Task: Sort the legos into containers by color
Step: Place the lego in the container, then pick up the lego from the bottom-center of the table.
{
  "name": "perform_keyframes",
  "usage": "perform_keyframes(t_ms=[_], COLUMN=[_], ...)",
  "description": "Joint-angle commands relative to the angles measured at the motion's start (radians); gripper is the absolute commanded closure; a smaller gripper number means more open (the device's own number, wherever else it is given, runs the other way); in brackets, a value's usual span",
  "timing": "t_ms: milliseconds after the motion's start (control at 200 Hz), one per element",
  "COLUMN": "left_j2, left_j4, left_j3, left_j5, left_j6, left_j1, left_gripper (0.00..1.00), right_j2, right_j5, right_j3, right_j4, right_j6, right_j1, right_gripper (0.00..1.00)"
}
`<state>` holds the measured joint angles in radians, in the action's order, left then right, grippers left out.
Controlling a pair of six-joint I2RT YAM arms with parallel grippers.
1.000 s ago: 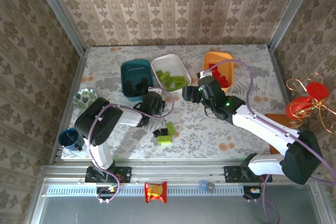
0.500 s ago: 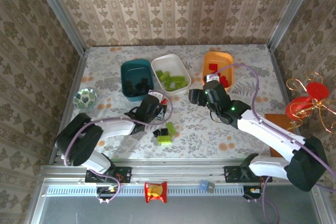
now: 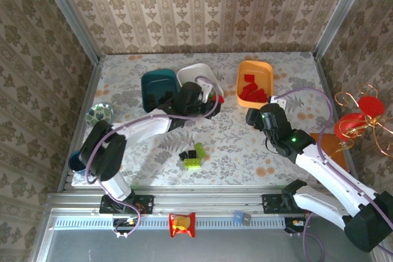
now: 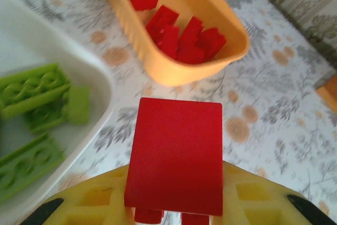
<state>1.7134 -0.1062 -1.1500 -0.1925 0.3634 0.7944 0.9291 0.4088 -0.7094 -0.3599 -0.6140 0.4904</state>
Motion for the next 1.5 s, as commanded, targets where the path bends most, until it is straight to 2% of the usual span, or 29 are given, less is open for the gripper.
perform_keyframes(t_ms=[0, 295, 390, 430, 510, 575, 655, 745, 940, 1010, 1045, 1275, 1495], left_j2=[0.123, 0.479, 0.587, 0.63, 0.687, 0.673, 0.598, 0.476, 0.176, 0.069, 0.019, -0.357, -0.764], left_j4=[0.016, 0.009, 0.011, 0.026, 0.047, 0.006, -0.059, -0.122, -0.29, -0.315, -0.314, -0.165, 0.126], left_j3=[-0.154, -0.567, -0.704, -0.765, -0.851, -0.84, -0.76, -0.63, -0.222, -0.075, -0.011, 0.394, 0.615], left_j5=[-0.087, -0.139, -0.146, -0.145, -0.151, -0.161, -0.155, -0.135, -0.07, -0.038, -0.021, 0.142, 0.362], left_j6=[0.012, 0.015, 0.029, 0.035, 0.061, 0.094, 0.099, 0.087, 0.137, 0.15, 0.152, 0.115, 0.112], left_j1=[0.016, 0.018, 0.016, 0.015, 0.004, -0.007, -0.013, -0.019, -0.039, -0.039, -0.035, -0.018, -0.002], left_gripper=[0.7, 0.69, 0.66, 0.59, 0.34, 0.24, 0.17, 0.15, 0.08, 0.01, 0.0, 0.0, 0.0], right_j2=[-0.022, -0.026, -0.031, -0.033, -0.034, -0.036, -0.041, -0.04, 0.026, 0.073, 0.1, 0.324, 0.548], right_j5=[0.038, 0.015, 0.008, 0.005, -0.003, -0.011, -0.017, -0.056, -0.198, -0.247, -0.262, -0.311, -0.299], right_j3=[0.016, 0.028, 0.03, 0.031, 0.034, 0.039, 0.047, 0.054, 0.038, 0.024, 0.013, -0.068, -0.163], right_j4=[-0.039, -0.042, -0.044, -0.042, -0.04, -0.038, -0.029, -0.008, 0.056, 0.069, 0.072, 0.094, 0.104], right_j6=[-0.029, -0.03, -0.032, -0.032, -0.029, -0.026, -0.026, -0.016, 0.021, 0.038, 0.046, 0.13, 0.158], right_j1=[-0.004, -0.006, -0.004, -0.004, -0.004, -0.004, -0.004, -0.004, 0.002, 0.02, 0.036, 0.224, 0.371], right_gripper=[0.2, 0.21, 0.21, 0.21, 0.21, 0.2, 0.2, 0.2, 0.2, 0.2, 0.2, 0.2, 0.2])
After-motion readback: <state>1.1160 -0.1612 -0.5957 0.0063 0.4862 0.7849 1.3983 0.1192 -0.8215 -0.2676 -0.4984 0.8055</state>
